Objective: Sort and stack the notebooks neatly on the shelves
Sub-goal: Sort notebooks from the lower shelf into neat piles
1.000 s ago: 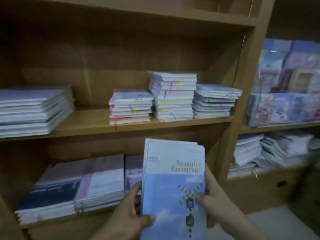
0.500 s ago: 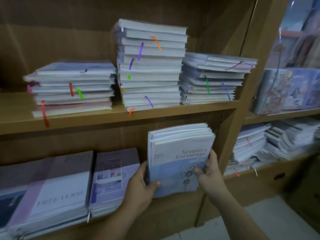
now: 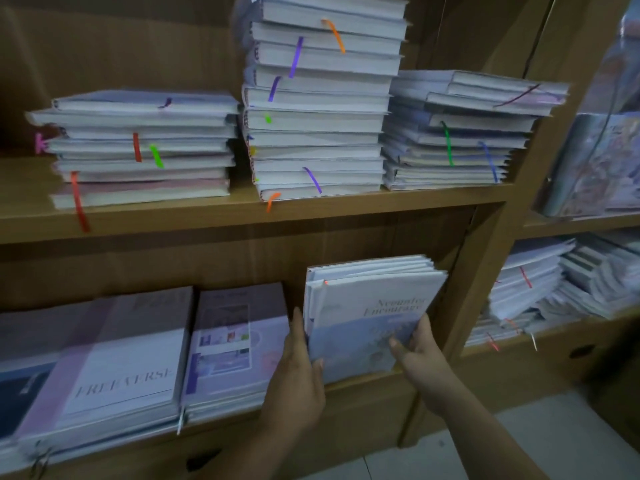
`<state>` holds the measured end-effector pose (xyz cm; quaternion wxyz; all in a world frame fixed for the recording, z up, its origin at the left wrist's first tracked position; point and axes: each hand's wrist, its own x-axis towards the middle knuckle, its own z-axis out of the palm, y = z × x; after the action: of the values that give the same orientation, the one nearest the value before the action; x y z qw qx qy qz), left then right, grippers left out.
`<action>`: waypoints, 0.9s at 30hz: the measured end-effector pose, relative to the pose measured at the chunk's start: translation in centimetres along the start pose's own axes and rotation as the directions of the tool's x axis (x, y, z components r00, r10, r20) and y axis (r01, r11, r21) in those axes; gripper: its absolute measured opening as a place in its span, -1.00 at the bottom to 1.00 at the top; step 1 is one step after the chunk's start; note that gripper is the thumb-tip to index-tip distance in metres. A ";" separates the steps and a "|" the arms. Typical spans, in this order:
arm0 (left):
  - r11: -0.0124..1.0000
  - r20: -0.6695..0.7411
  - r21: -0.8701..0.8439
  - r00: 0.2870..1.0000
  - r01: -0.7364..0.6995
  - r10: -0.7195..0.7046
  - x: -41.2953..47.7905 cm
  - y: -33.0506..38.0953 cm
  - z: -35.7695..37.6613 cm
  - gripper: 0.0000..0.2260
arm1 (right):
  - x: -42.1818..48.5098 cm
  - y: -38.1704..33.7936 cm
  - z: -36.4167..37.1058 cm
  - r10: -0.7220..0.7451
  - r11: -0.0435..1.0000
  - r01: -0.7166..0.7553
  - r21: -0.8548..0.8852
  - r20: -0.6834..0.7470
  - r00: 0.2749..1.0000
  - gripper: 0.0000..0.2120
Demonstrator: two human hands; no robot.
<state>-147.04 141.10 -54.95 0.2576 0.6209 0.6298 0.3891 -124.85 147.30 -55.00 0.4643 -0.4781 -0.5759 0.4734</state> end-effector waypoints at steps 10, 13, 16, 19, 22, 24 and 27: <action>0.988 0.018 0.152 0.999 -0.039 0.037 0.4 -0.9 -0.2 -0.26 | 0.8 0.3 0.2 -0.077 0.993 0.074 -0.094 -0.025 0.997 -0.24; 0.987 0.049 0.150 0.997 -0.063 0.057 1.1 -0.8 -0.2 -0.24 | 1.4 0.1 -0.6 -0.086 0.992 0.080 -0.094 -0.072 0.994 -0.28; 0.989 0.038 0.137 0.998 -0.060 0.055 1.3 -0.9 0.6 -0.21 | 1.5 0.2 -0.6 -0.115 0.986 0.106 -0.127 -0.066 0.991 -0.24; 0.992 0.008 0.109 0.998 -0.062 0.062 1.5 -1.3 0.9 -0.20 | 1.0 0.1 0.0 -0.154 0.974 0.138 -0.179 -0.081 0.985 -0.08; 0.992 -0.014 0.066 0.994 -0.109 0.110 1.5 -1.2 0.7 -0.16 | 0.5 -0.7 0.9 -0.182 0.964 0.158 -0.212 -0.099 0.978 -0.01; 0.986 -0.040 0.055 0.987 -0.154 0.157 1.3 -1.1 0.6 -0.16 | 0.6 -0.9 1.1 -0.195 0.953 0.167 -0.254 -0.090 0.977 -0.04; 0.982 -0.065 0.040 0.981 -0.183 0.185 0.8 -0.9 1.0 -0.18 | 0.9 -0.4 1.1 -0.173 0.961 0.149 -0.235 -0.086 0.981 -0.02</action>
<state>-146.90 142.12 -56.13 0.1883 0.6672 0.5847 0.4213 -126.03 148.01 -54.70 0.4736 -0.5039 -0.6378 0.3391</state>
